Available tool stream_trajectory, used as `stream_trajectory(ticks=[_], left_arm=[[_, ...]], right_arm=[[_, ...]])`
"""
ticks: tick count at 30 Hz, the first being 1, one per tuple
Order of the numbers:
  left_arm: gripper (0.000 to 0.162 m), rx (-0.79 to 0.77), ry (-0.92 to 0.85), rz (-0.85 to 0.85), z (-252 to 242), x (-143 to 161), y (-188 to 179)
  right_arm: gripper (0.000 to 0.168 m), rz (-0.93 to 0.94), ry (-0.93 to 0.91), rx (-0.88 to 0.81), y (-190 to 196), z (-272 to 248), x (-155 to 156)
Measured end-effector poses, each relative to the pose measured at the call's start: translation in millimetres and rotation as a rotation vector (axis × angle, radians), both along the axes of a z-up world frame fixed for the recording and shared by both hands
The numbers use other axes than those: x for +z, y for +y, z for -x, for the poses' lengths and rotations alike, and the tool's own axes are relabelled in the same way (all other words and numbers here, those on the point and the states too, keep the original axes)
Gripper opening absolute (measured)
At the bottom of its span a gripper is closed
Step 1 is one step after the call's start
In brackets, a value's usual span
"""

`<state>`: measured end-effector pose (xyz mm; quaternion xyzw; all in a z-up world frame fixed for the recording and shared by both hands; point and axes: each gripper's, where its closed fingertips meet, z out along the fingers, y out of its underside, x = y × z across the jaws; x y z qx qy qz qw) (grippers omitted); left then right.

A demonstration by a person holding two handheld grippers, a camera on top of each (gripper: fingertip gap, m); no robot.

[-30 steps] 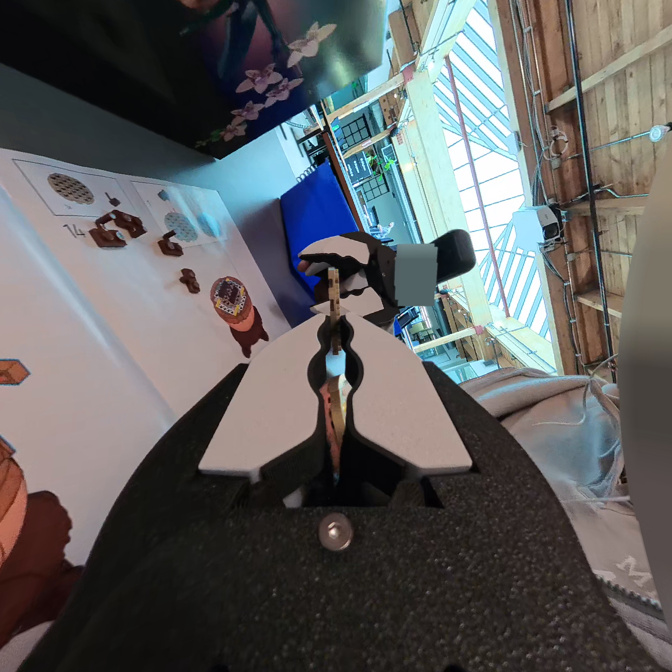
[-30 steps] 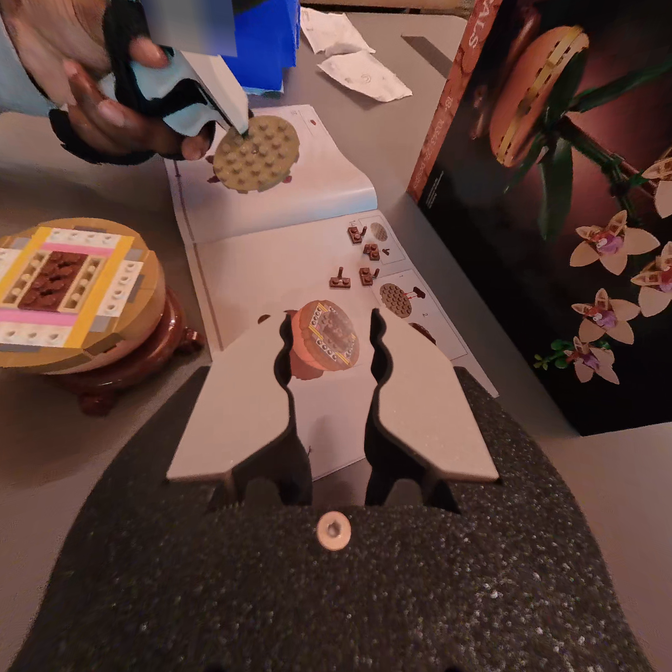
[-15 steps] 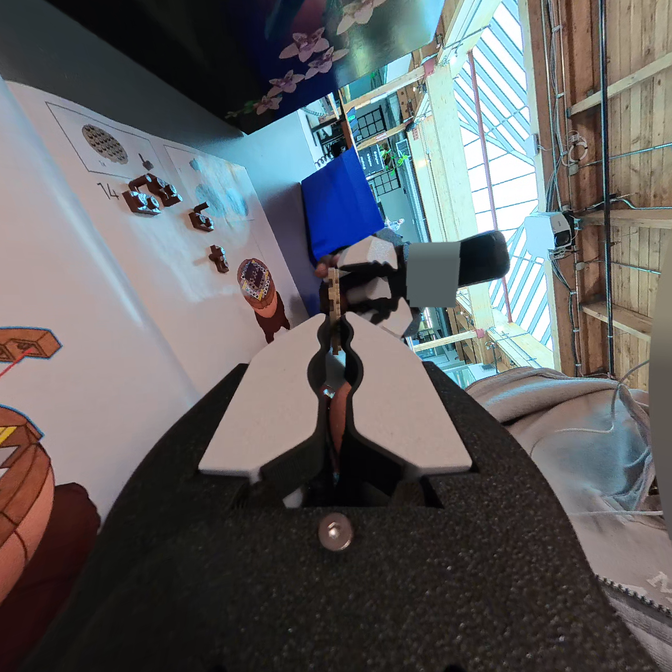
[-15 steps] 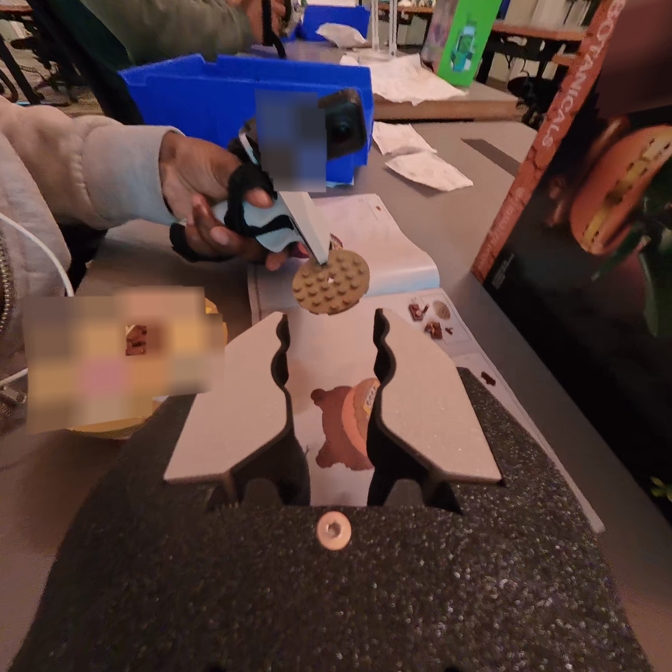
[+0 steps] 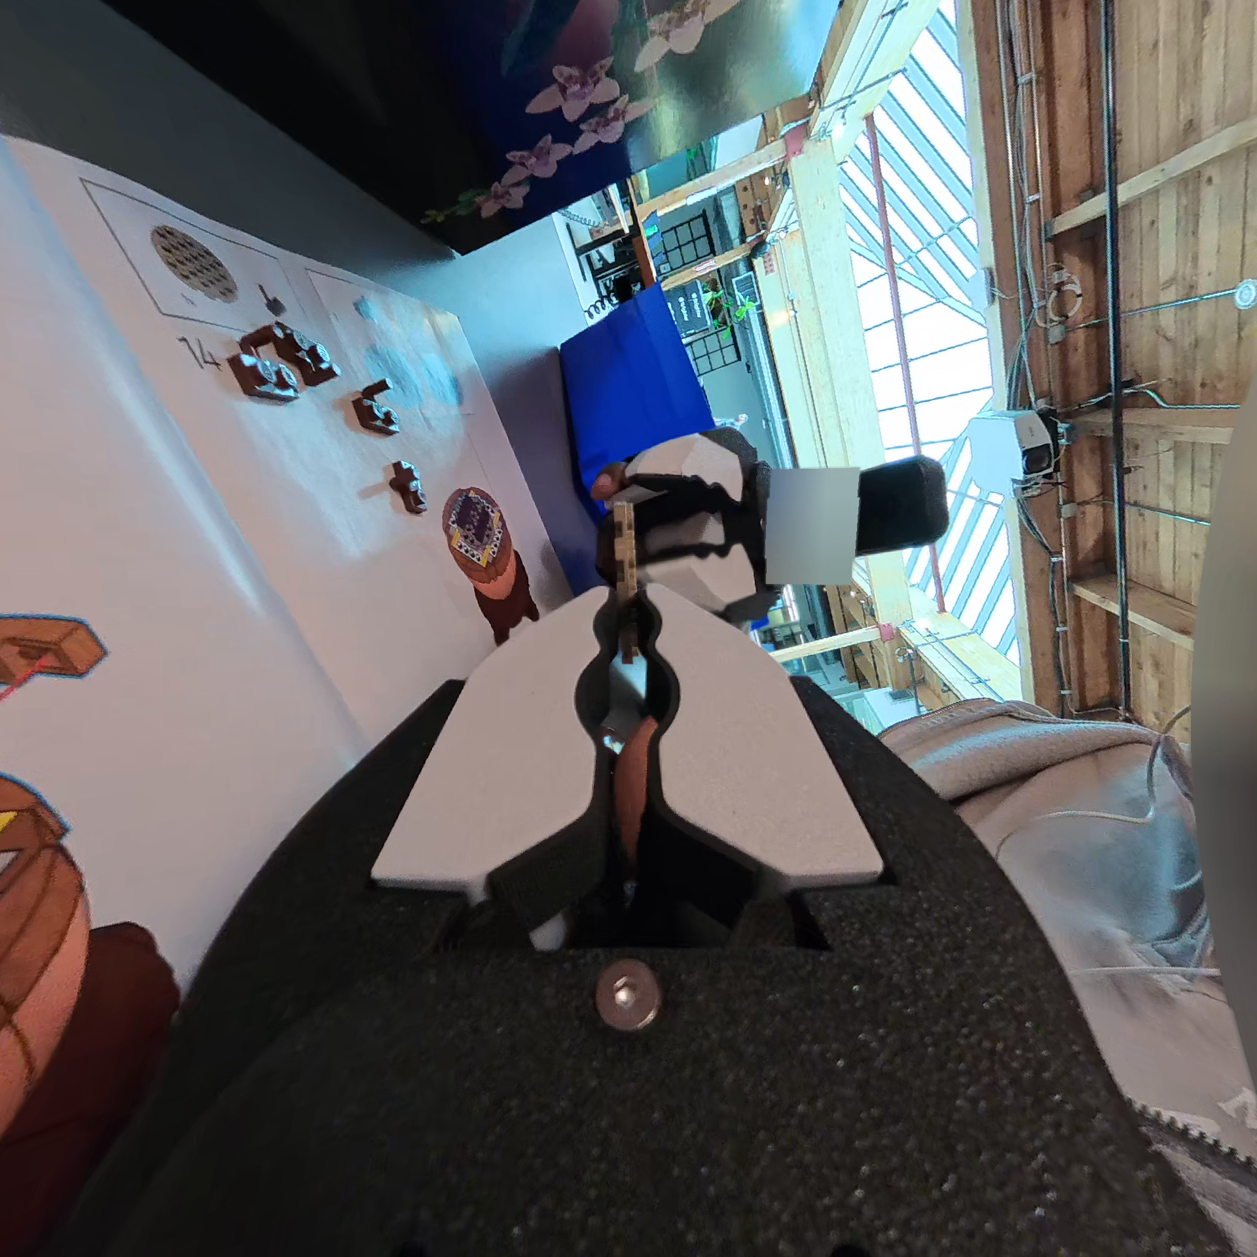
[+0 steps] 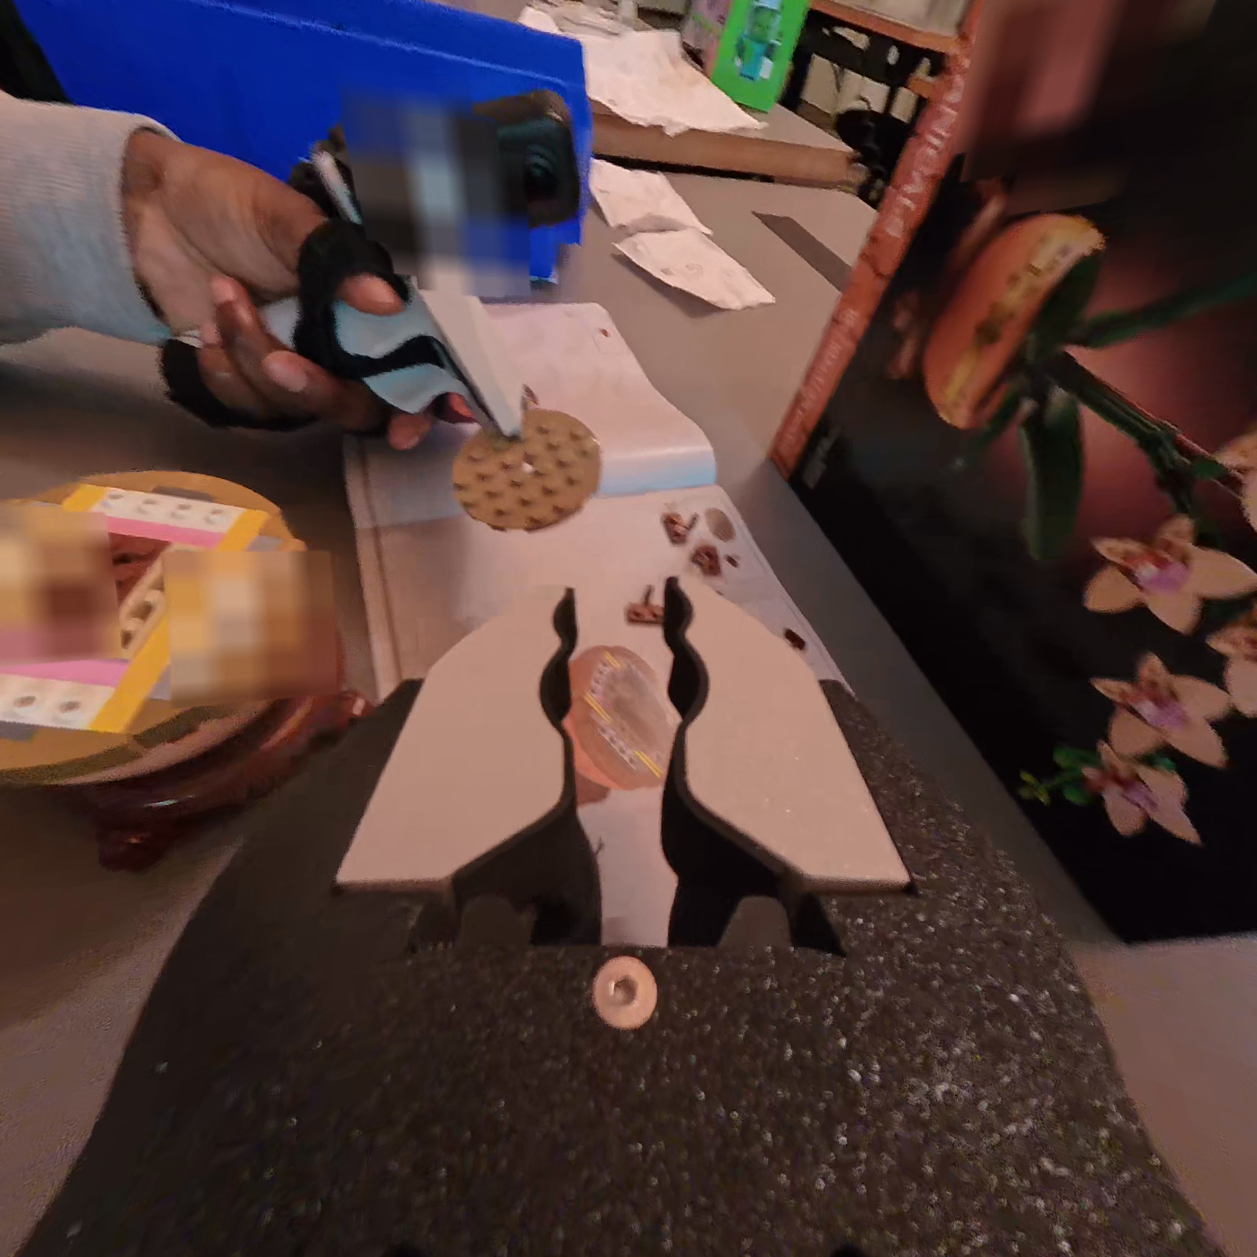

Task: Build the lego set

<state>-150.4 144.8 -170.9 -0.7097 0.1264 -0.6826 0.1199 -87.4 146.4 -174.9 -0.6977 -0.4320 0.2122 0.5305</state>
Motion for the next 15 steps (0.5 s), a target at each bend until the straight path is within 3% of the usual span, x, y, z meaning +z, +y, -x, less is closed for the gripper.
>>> stream_trajectory(ticks=[1,4,9,11,15], left_arm=[[0.004,0.002,0.001,-0.001,0.3,-0.7,0.8],[0.004,0.007,0.002,0.008,0.1,-4.6,1.5],[0.004,0.008,-0.008,0.031,-0.5,-9.5,-0.2],[0.004,0.011,-0.013,0.032,-0.1,-9.2,0.7],[0.004,0.016,-0.011,0.035,0.5,-11.1,1.7]], right_arm=[[0.014,0.000,-0.024,-0.022,2.6,-5.6,-2.4],[0.010,0.004,-0.074,-0.045,6.0,-12.4,-7.7],[0.031,0.038,-0.111,-0.050,9.5,-10.5,-17.1],[0.009,0.052,-0.135,-0.028,7.3,-8.6,-21.4],[0.015,0.067,-0.122,-0.029,9.7,-6.8,-23.9]])
